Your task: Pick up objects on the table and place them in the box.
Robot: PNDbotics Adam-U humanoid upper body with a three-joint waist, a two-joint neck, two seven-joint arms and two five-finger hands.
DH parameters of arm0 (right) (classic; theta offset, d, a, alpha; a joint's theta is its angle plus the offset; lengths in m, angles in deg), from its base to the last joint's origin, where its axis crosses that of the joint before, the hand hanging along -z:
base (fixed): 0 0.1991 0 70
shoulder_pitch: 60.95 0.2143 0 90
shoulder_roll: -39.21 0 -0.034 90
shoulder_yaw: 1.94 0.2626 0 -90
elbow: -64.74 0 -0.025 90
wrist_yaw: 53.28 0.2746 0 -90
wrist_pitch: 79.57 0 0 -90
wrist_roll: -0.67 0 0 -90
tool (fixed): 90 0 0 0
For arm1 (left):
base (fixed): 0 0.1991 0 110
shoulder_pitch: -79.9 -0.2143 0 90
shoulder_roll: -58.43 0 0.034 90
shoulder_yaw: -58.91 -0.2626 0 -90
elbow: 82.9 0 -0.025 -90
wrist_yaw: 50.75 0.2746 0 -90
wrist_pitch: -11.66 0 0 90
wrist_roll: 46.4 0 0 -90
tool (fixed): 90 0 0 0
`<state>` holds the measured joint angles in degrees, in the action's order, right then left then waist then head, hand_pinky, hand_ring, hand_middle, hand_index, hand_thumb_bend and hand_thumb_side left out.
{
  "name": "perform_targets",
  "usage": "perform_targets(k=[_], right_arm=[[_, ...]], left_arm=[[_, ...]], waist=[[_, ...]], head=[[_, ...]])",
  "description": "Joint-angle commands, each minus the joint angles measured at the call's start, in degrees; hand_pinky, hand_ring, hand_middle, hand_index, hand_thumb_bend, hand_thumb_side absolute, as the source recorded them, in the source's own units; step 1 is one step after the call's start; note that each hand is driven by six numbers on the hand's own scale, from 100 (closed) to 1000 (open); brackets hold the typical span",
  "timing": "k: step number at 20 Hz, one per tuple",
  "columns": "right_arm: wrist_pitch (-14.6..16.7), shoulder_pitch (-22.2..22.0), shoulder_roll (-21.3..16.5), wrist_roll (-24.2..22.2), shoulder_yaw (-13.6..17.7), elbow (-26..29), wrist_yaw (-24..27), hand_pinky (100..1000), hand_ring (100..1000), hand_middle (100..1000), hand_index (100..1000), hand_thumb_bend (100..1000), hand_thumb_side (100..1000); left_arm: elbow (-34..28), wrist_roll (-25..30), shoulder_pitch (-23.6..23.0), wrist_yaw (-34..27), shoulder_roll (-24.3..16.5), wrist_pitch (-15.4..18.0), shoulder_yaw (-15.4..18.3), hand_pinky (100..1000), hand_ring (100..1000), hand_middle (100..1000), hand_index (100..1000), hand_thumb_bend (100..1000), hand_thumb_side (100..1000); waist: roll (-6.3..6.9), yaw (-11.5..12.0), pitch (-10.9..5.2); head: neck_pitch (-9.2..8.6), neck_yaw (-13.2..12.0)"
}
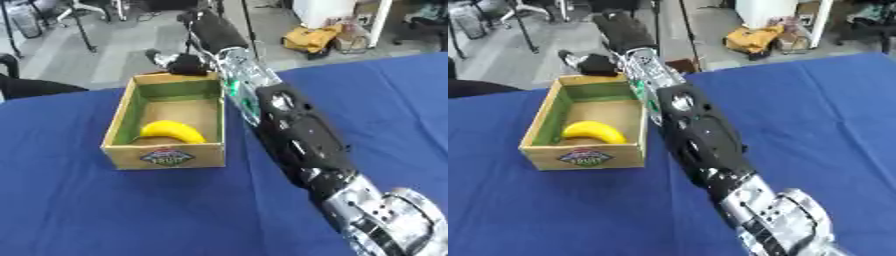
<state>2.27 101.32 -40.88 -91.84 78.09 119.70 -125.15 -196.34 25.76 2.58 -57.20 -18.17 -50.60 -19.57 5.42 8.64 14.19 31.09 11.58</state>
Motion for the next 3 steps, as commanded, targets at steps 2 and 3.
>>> perform_targets(k=[2, 3], right_arm=[[-1.4, -1.1, -5.8, 2.9, -1.4, 10.1, 1.5, 792, 989, 930, 956, 459, 1000], [-1.8, -2.0, -7.2, 3.2, -1.6, 12.4, 1.7, 789, 986, 928, 957, 455, 1000]], left_arm=[[-1.2, -0.5, 0.4, 0.4, -1.0, 0.1, 0.5, 308, 765, 782, 720, 100, 827], [-1.2, -0.6, 0.4, 0.5, -1.1, 0.2, 0.6, 308, 765, 782, 720, 100, 827]], waist=[[0.14, -0.2, -1.26], [0.19, -0.3, -1.29]], head=[[-0.36, -0.7], [-0.35, -0.8]])
